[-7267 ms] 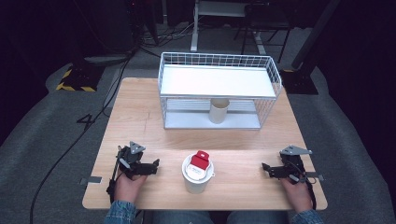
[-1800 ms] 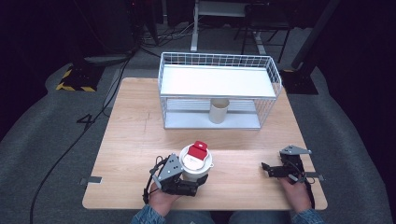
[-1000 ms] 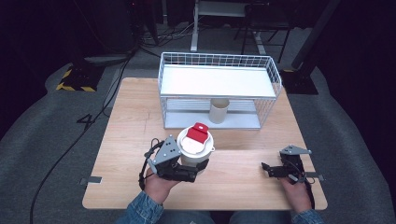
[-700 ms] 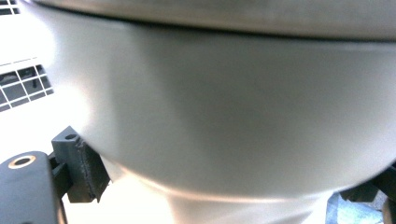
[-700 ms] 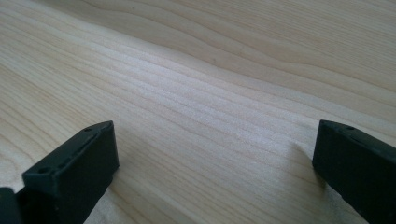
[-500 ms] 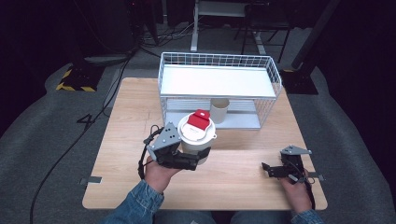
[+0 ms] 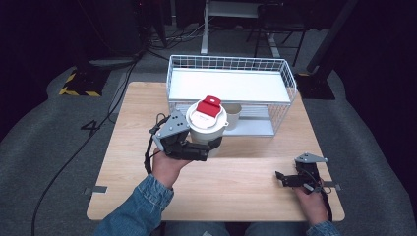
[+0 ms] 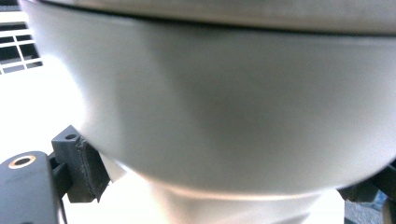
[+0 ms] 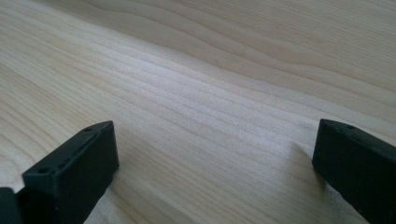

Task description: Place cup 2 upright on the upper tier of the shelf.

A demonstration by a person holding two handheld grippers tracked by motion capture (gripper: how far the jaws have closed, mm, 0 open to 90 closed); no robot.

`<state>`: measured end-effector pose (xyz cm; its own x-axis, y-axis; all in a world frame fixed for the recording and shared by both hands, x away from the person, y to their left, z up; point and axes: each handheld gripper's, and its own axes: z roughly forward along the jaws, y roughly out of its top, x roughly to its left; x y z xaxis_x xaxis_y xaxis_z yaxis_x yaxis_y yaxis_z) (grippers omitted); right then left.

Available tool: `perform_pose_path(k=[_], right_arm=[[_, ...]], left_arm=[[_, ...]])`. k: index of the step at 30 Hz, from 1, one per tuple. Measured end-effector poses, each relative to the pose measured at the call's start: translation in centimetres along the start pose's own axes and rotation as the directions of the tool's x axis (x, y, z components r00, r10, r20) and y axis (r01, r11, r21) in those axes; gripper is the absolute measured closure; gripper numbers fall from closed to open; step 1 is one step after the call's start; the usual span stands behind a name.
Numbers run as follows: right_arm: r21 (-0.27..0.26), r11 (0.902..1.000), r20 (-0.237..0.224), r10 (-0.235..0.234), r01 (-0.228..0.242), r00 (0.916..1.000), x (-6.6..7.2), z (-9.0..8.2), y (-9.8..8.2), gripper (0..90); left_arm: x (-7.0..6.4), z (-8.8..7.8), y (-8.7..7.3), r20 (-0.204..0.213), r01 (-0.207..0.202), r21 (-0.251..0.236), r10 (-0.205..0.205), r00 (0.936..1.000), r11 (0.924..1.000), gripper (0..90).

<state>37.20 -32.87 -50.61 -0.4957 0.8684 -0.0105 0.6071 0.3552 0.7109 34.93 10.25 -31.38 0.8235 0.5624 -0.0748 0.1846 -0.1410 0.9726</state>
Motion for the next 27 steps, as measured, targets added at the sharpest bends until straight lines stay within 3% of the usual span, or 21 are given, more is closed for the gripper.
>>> perform_pose_path(k=[14,27], right_arm=[[0.0,1.0,-0.001,0.001,-0.001,1.0,0.0,0.0,0.0,0.3],[-0.001,1.0,-0.001,0.0,0.0,1.0,0.0,0.0,0.0,0.3]], left_arm=[[1.2,1.2,3.1,-0.044,-0.01,-0.031,0.009,0.999,0.9995,11.4],[2.9,3.0,5.4,-0.078,-0.058,-0.025,0.056,0.9954,0.998,11.4]])
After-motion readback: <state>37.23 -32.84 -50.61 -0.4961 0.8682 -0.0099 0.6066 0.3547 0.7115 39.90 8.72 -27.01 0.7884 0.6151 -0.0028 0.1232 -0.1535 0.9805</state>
